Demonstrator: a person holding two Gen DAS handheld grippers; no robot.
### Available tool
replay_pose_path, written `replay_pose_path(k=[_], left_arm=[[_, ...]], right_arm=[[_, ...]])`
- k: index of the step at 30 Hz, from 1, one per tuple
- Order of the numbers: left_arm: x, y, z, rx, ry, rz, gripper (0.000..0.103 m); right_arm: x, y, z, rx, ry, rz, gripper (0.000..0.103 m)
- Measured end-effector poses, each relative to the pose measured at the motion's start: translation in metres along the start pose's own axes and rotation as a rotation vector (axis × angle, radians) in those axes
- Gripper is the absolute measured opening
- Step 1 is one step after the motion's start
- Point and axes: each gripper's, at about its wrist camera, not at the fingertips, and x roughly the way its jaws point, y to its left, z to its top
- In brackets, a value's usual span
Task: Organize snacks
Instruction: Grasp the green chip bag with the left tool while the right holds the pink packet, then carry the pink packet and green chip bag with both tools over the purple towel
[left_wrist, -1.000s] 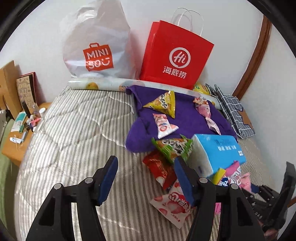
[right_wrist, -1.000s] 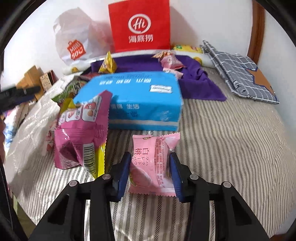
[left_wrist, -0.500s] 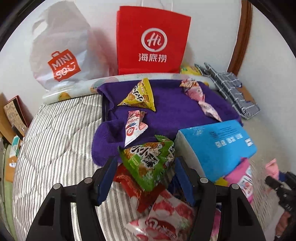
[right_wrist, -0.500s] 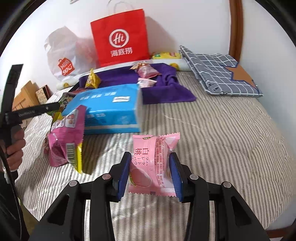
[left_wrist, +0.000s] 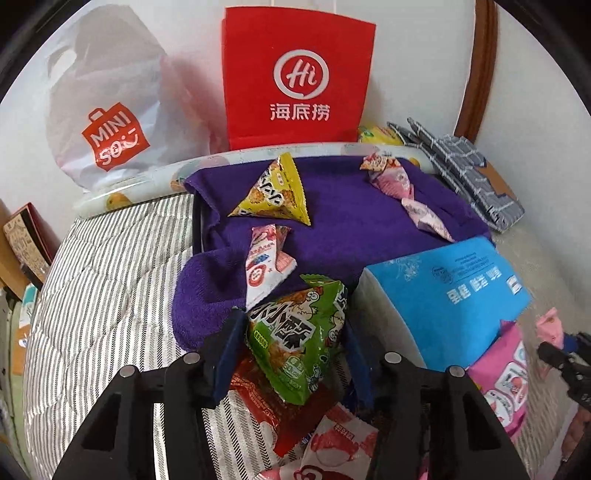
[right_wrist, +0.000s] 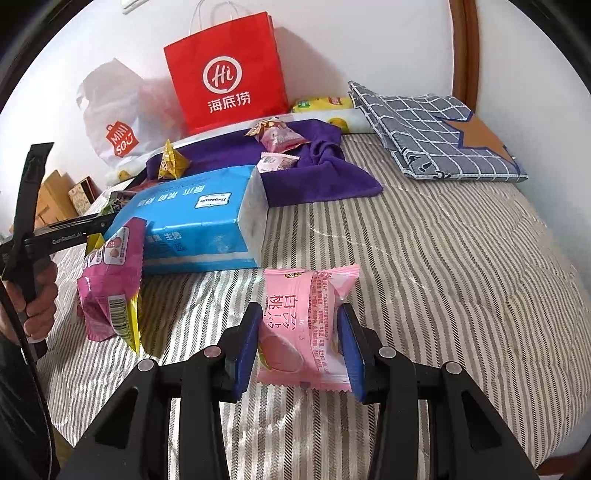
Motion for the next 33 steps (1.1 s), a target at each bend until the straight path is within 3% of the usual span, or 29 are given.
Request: replay_pose_path(k=[11, 18, 33], left_arm=[[-0.027, 0.015, -0.003, -0.094, -0.063, -0.079, 0.049], [-0.047, 0.019, -0.013, -0.107, -0.080, -0.084, 0.049], [-0.090, 0.007, -0.031, -0.156, -0.123, -0.199, 0.049]], right_arm=[[-0.002, 0.011, 0.008, -0.029, -0.020, 0.006, 0.042], [-0.006, 0.014, 0.014, -0.012, -0.030, -0.009, 0.042], [-0.037, 0.026, 0.048, -0.031, -0.116, -0.028, 0.042]])
